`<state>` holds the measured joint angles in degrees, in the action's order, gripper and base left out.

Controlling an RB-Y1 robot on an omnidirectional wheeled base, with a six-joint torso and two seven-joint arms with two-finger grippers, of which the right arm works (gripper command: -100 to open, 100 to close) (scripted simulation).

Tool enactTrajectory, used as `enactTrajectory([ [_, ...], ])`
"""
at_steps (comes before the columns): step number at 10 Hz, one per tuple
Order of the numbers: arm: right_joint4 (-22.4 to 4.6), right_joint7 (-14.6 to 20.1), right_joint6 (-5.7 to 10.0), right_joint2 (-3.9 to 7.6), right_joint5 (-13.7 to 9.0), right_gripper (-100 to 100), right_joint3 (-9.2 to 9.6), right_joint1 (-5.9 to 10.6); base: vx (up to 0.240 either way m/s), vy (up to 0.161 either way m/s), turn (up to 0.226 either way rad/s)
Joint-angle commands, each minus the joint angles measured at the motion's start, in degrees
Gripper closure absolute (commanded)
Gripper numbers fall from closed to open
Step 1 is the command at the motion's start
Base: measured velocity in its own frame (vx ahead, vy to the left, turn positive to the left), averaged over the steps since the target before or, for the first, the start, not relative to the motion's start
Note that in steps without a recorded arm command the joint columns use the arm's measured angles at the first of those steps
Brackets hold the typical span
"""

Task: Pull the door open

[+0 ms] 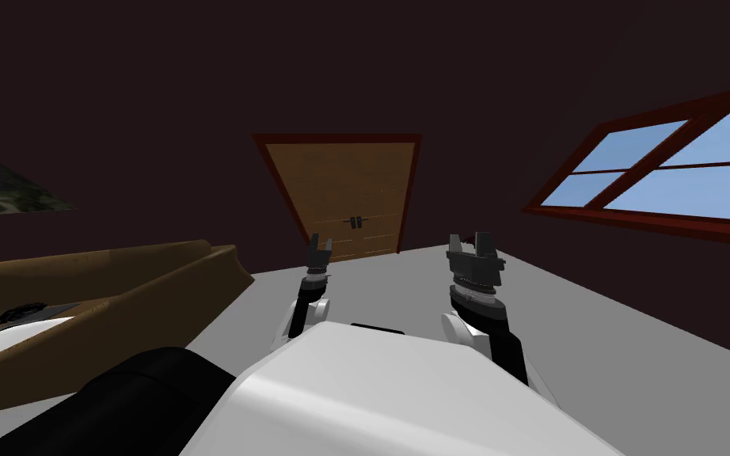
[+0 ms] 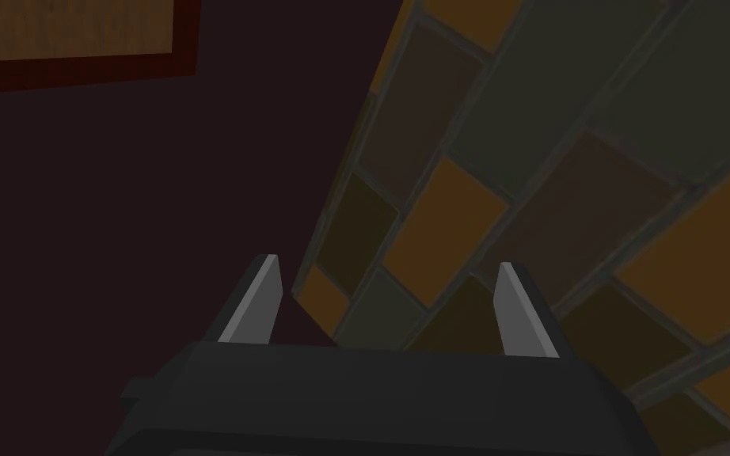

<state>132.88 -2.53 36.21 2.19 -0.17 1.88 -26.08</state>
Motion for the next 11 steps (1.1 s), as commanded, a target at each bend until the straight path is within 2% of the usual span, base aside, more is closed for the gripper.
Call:
enactTrajectory([
  [1,-2.25,0.36,-0.27,0.43,0.01,-100,-0.12,1.21,0.062,0.026,0.049],
  [3,-5.21,0.84,-0.63,0.93,0.02,-100,-0.27,2.80,0.124,0.061,0.045],
  [6,-8.26,1.34,-0.99,1.40,0.03,-100,-0.43,4.44,0.085,0.045,0.032],
  [7,-10.52,1.70,-1.26,1.74,0.03,-100,-0.54,5.66,0.113,0.061,0.046],
  [11,-15.70,2.54,-1.88,2.45,0.05,-100,-0.81,8.44,0.089,0.050,0.040],
])
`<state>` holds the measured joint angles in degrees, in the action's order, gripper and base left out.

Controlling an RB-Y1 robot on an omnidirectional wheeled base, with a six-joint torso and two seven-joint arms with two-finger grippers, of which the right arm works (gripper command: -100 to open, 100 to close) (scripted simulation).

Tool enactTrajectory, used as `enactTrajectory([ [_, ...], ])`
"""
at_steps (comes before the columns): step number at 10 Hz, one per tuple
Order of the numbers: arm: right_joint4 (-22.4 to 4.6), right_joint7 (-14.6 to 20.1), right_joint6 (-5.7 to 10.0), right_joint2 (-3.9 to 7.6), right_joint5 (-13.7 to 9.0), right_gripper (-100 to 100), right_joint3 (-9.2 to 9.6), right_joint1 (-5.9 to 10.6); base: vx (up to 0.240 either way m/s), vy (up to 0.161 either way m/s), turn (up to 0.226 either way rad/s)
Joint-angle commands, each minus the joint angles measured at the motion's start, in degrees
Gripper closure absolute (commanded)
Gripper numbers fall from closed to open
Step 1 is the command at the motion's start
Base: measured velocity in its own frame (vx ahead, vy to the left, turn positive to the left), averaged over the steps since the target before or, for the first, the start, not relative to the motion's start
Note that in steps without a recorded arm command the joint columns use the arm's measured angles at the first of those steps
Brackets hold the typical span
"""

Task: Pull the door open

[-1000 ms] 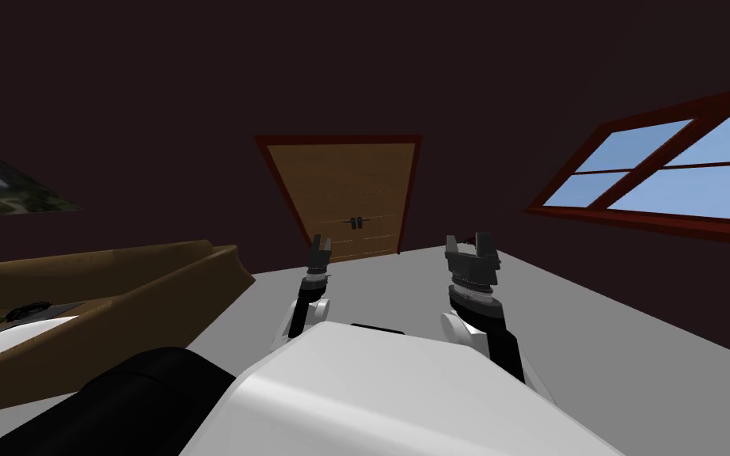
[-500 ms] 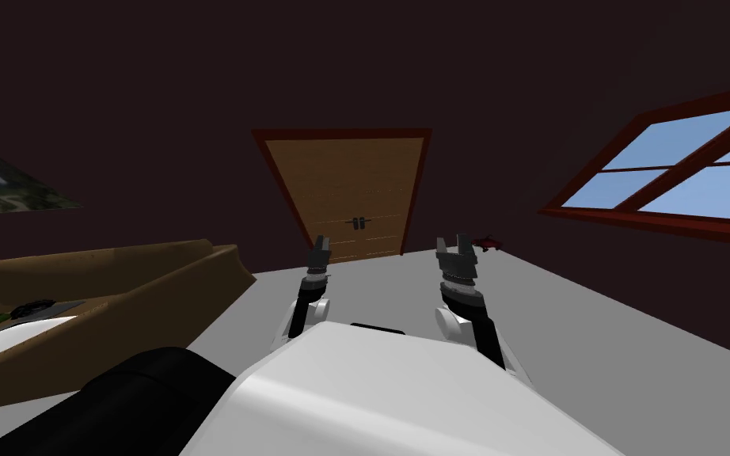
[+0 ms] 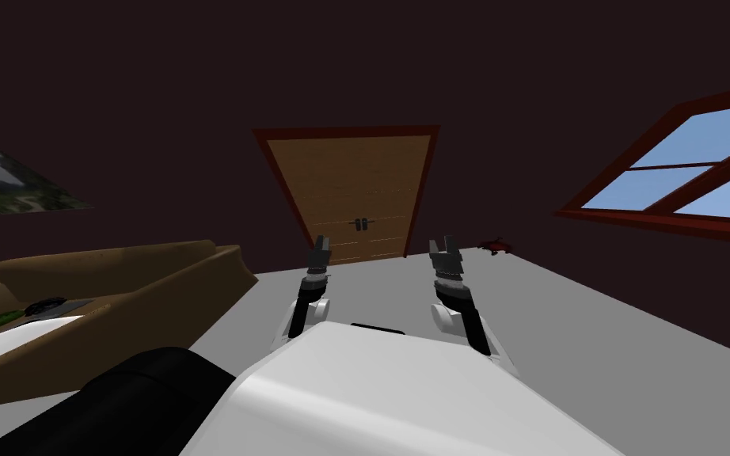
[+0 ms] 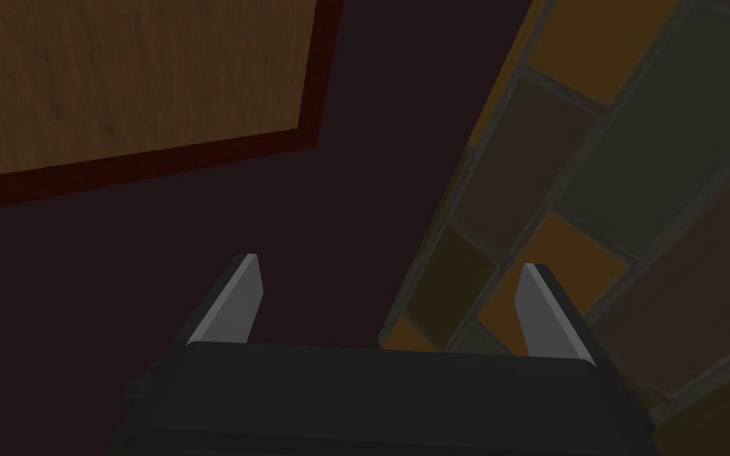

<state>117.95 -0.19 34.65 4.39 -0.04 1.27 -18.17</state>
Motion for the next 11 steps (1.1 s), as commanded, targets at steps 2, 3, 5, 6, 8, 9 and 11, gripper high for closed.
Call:
enactTrajectory([
  [2,-3.74,0.68,-0.68,0.63,-0.07,-100,-0.35,2.12,0.102,0.052,0.043],
  [3,-5.22,0.92,-0.86,0.82,-0.06,-100,-0.42,2.92,0.096,0.047,0.038],
  [5,-8.32,1.43,-1.23,1.21,-0.05,-100,-0.58,4.59,0.093,0.047,0.044],
  [6,-9.95,1.69,-1.43,1.40,-0.05,-100,-0.67,5.47,0.102,0.063,0.053],
  [8,-13.23,2.22,-1.82,1.79,-0.04,-100,-0.84,7.23,0.108,0.058,0.043],
  [9,-14.90,2.49,-2.02,1.99,-0.03,-100,-0.92,8.13,0.098,0.055,0.041],
  [11,-18.23,3.06,-2.44,2.38,-0.02,-100,-1.10,10.00,0.100,0.058,0.048],
])
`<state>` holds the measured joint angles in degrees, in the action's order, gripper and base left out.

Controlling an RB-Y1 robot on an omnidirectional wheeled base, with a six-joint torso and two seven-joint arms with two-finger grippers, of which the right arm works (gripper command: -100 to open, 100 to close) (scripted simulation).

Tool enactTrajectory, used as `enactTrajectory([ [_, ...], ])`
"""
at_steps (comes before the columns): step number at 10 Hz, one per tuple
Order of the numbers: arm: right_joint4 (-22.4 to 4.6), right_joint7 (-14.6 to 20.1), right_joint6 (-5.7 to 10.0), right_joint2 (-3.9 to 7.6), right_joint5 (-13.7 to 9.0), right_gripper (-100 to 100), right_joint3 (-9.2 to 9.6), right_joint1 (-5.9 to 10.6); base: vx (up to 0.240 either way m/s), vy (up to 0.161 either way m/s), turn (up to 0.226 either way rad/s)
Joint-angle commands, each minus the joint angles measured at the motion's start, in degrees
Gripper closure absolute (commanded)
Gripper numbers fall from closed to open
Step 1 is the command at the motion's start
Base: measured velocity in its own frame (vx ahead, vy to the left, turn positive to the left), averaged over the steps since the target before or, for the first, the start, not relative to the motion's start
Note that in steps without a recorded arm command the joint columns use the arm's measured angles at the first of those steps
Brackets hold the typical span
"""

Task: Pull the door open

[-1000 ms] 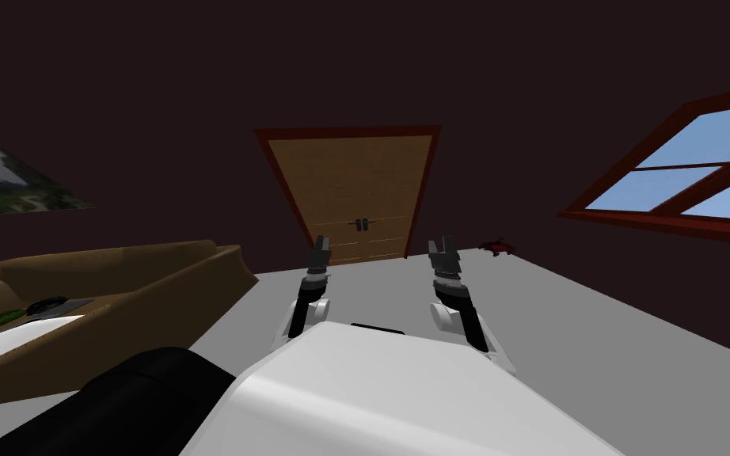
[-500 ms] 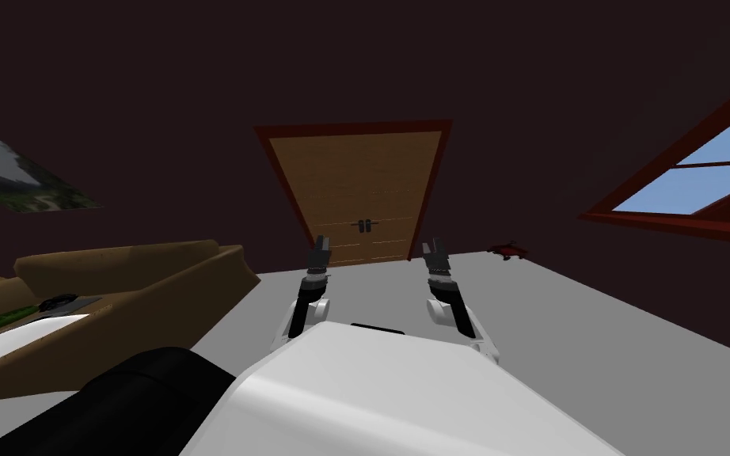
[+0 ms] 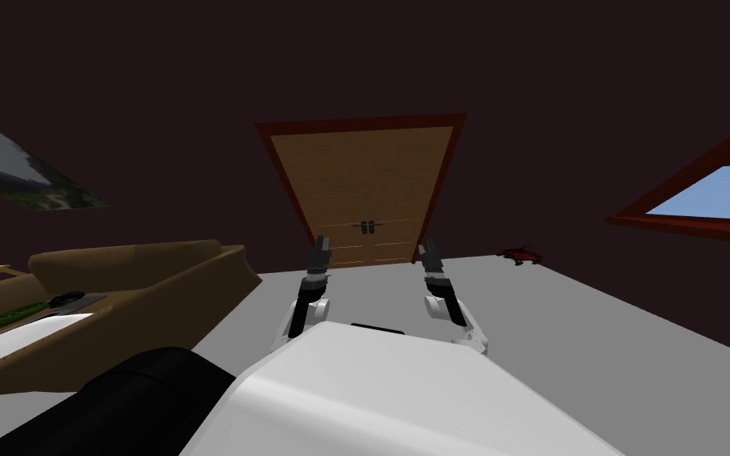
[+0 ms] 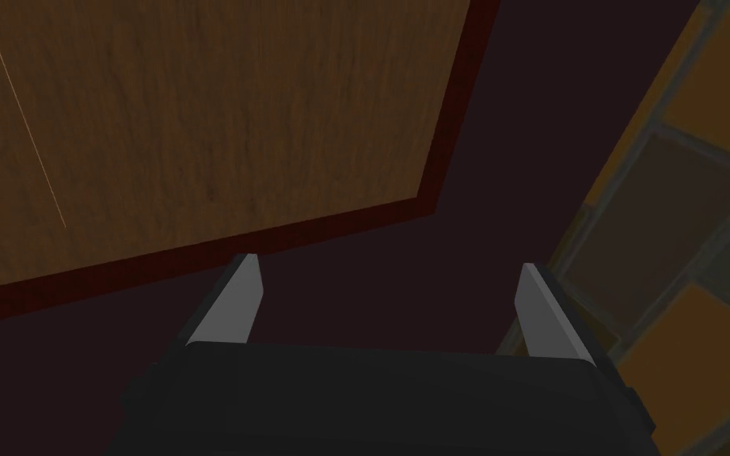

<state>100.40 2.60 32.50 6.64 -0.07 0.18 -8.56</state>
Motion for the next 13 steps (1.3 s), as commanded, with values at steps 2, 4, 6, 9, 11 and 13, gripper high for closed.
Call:
enactTrajectory([
  [2,-4.32,0.82,-0.71,0.52,0.02,-100,-0.20,2.27,0.106,0.051,0.055],
  [4,-7.90,1.40,-1.14,0.91,0.03,-100,-0.38,4.19,0.113,0.063,0.048],
  [6,-11.49,1.98,-1.57,1.30,0.05,-100,-0.57,6.12,0.102,0.057,0.049],
  [9,-16.59,2.86,-2.21,1.86,0.06,-100,-0.85,9.01,0.112,0.052,0.055],
  [11,-20.17,3.44,-2.64,2.23,0.08,-100,-1.03,10.94,0.100,0.048,0.049],
  [13,-23.61,4.00,-3.06,2.59,0.09,-100,-1.21,12.82,0.105,0.058,0.048],
])
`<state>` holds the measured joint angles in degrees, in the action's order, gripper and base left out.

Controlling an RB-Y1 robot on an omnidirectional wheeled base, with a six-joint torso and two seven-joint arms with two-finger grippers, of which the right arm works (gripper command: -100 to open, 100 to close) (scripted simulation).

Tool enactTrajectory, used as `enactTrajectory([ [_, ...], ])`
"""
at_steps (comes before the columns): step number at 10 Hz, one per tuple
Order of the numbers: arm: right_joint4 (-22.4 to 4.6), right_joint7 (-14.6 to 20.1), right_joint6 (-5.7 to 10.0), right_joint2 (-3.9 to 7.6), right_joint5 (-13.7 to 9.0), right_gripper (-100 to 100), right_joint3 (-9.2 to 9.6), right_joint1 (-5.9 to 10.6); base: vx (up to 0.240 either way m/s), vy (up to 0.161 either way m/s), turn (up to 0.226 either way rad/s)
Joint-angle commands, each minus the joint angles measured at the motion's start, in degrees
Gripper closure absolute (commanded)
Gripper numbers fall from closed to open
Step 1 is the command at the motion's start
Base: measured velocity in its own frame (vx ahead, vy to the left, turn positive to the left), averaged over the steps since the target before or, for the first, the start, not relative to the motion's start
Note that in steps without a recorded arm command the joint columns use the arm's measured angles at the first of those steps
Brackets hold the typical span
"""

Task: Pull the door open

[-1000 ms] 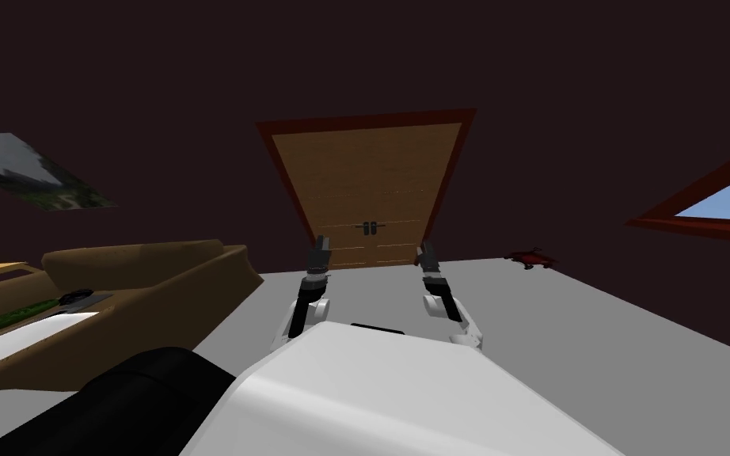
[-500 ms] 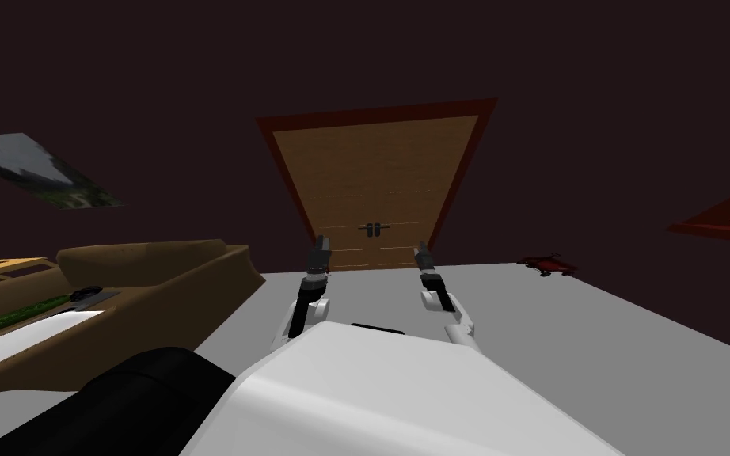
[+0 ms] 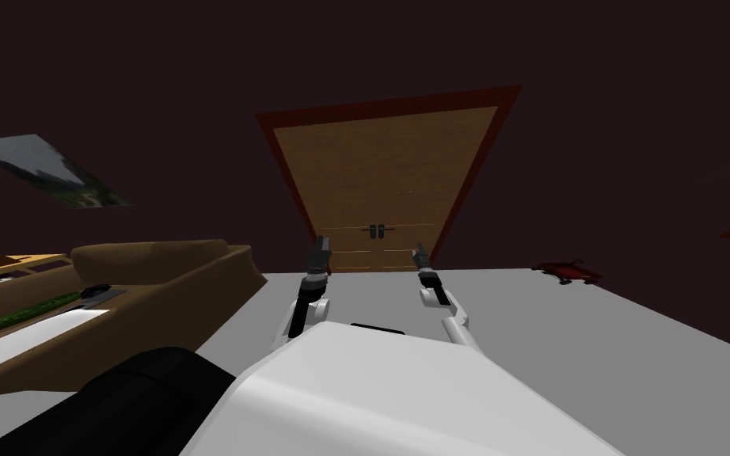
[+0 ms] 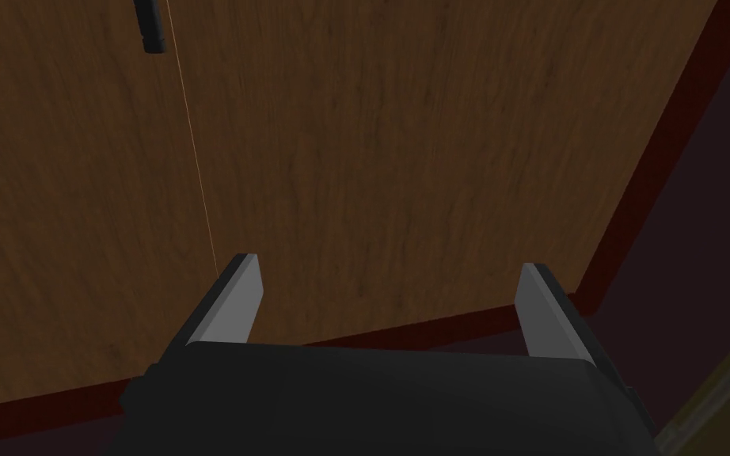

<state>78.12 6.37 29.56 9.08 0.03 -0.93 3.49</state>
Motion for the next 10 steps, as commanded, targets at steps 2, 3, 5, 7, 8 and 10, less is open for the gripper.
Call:
enactTrajectory([
  [2,-3.41,0.52,-0.33,0.32,-0.01,-100,-0.19,1.71,0.065,0.028,0.026],
  [3,-5.15,0.80,-0.54,0.50,-0.01,-100,-0.28,2.64,0.090,0.023,0.049],
  [5,-8.51,1.35,-0.95,0.83,0.01,-100,-0.45,4.45,0.105,0.043,0.049],
  [7,-11.76,1.88,-1.34,1.16,0.02,-100,-0.62,6.21,0.111,0.047,0.045],
  [8,-11.79,1.88,-1.34,1.16,0.02,-100,-0.62,6.21,0.071,0.033,0.017],
  [10,-14.96,2.39,-1.72,1.47,0.03,-100,-0.78,7.92,0.069,0.042,0.036],
])
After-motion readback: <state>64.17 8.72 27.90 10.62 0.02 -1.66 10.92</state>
